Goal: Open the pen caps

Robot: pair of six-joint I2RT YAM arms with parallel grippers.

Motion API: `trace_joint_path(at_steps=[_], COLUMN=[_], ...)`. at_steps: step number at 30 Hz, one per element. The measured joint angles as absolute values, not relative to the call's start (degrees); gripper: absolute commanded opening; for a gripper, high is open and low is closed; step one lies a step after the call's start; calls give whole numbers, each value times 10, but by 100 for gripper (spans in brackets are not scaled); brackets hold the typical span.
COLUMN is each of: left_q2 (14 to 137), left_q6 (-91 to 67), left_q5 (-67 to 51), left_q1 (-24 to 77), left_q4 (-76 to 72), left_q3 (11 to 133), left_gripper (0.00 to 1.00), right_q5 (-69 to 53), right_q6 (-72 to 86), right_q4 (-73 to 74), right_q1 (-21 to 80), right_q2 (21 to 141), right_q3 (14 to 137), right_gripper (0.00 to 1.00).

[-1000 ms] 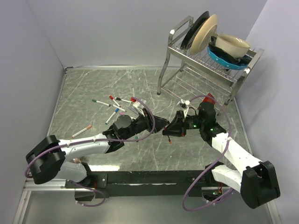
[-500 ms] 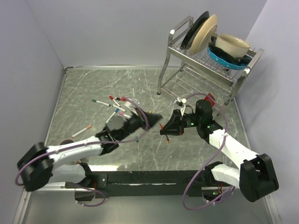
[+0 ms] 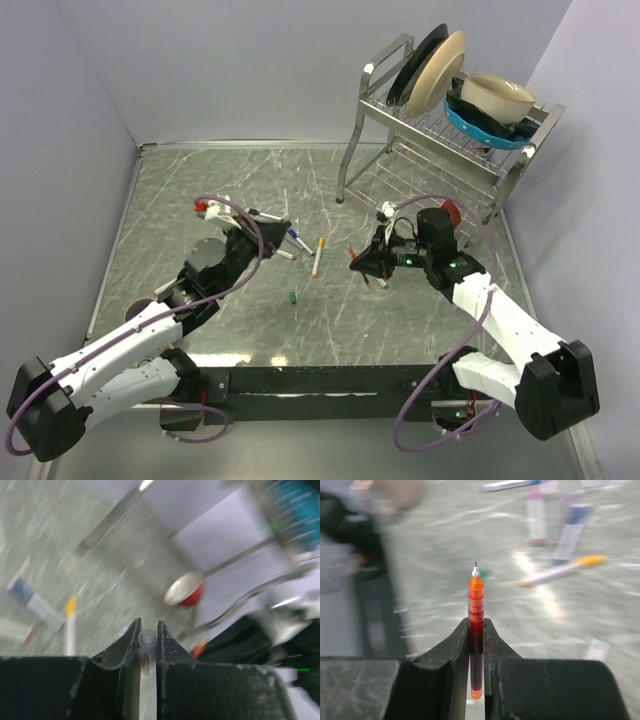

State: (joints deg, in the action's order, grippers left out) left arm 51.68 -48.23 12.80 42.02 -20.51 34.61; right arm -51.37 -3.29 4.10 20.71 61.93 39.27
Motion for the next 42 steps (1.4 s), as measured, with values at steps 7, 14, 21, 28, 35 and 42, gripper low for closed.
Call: trace_joint_path(at_steps=[7, 14, 21, 28, 35, 42], left_q2=[499, 532, 639, 702, 715, 714], left_q6=[-579, -610, -612, -609, -604, -600], left_q5=[127, 119, 103, 89, 79, 68], left_q1=[420, 420, 420, 420, 420, 420], left_q4=[-27, 16, -12, -43, -52, -60], left_q3=[221, 190, 191, 215, 219, 219], left_gripper=[1, 1, 3, 13, 30, 45], right_q5=[-314, -202, -158, -143, -144, -145], right_q6=[-113, -143, -157, -167, -176, -178], right_q4=[110, 161, 191, 213, 232, 239], right_q1=[207, 205, 197, 192, 187, 187], right_q2=[647, 754, 818, 875, 915, 923], right_q3=[431, 458, 481, 498, 515, 517], right_gripper=[0, 3, 10, 22, 37, 44])
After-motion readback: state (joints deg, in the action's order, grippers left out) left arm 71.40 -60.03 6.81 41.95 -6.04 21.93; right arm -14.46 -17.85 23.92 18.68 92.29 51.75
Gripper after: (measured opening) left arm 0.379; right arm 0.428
